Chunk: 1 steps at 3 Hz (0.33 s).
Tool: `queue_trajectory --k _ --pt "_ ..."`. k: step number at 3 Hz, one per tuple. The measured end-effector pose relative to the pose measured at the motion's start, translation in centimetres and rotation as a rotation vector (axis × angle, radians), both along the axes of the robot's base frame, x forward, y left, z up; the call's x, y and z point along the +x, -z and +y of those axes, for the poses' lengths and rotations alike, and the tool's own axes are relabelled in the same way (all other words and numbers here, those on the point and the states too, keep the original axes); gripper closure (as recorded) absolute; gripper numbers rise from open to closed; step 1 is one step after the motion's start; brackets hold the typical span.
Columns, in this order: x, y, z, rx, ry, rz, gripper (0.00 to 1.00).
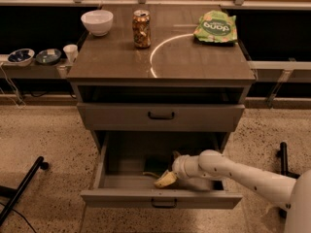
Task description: Place sponge into middle drawer
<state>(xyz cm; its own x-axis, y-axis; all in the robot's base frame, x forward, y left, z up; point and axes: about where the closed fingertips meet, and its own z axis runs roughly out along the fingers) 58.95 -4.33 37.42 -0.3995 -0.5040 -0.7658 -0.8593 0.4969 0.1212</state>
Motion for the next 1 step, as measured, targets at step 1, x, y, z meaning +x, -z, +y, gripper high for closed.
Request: queue_trajectory --k 1 --pt "0.0 0.0 0.0 0.0 0.0 0.0 0.0"
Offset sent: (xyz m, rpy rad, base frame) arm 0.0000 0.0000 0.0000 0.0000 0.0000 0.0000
